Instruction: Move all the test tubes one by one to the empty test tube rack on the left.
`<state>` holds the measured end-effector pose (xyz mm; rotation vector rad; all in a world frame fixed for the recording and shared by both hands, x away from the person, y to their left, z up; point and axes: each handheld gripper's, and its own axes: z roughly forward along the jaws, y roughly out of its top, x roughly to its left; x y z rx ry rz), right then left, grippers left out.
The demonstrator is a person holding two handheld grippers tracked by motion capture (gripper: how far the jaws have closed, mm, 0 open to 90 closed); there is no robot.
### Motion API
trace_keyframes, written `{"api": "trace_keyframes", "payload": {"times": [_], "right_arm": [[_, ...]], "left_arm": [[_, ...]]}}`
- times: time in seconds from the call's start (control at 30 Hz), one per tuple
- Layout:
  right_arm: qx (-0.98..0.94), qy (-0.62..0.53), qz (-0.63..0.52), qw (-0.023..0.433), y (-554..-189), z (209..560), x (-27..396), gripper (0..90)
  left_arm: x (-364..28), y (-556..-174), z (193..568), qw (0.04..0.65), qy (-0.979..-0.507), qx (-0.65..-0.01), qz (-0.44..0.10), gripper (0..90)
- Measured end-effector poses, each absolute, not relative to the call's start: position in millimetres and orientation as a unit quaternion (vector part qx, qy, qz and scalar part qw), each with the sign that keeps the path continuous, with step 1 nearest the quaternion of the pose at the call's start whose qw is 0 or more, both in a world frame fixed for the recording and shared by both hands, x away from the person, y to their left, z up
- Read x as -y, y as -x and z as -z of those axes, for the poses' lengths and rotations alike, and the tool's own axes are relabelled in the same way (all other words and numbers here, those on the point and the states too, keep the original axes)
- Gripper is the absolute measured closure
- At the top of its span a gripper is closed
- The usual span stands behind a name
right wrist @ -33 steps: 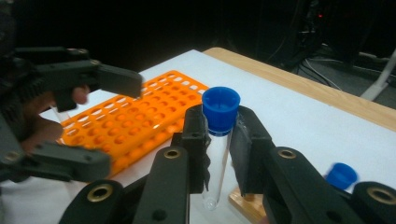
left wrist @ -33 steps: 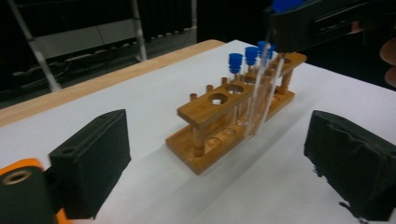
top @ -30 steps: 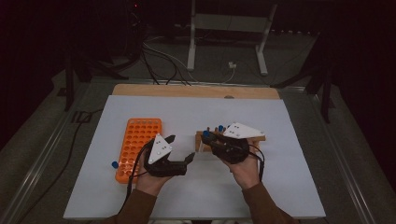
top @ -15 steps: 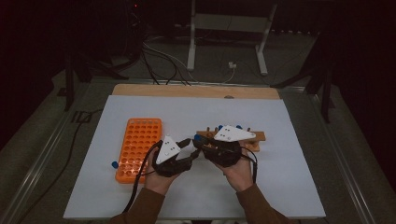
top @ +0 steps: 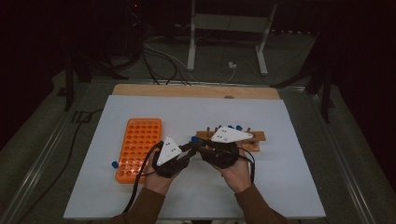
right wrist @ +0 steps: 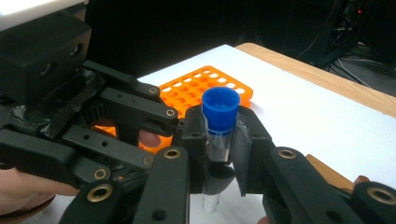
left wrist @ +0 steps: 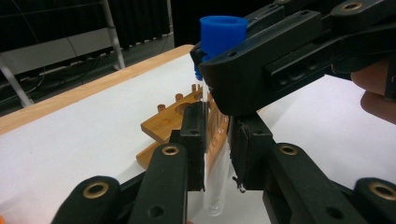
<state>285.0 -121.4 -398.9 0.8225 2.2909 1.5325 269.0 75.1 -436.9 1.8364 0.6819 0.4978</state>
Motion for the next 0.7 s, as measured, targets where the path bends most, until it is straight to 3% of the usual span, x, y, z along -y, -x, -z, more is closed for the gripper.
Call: {"api": "trace_keyframes", "payload": {"times": [0.17, 0.3, 0.37, 0.4, 0.7], "right_arm": [[-0.788, -0.284, -0.532, 0.12, -286, 399, 122, 74.0], [-0.783, -0.288, -0.54, 0.109, -288, 399, 126, 48.8], [-0.782, -0.289, -0.542, 0.108, -288, 399, 127, 45.2], [-0.779, -0.292, -0.543, 0.11, -288, 398, 130, 36.3], [-0.773, -0.3, -0.544, 0.125, -288, 395, 139, 22.6]], "left_arm": [[-76, -268, 437, 0.53, -0.77, -0.286, -0.211, 77.4], [-79, -267, 438, 0.527, -0.769, -0.293, -0.215, 77.5], [-82, -266, 438, 0.526, -0.766, -0.298, -0.215, 77.5], [-85, -266, 438, 0.526, -0.765, -0.302, -0.217, 77.5], [-106, -256, 435, 0.523, -0.752, -0.324, -0.236, 77.5]]}}
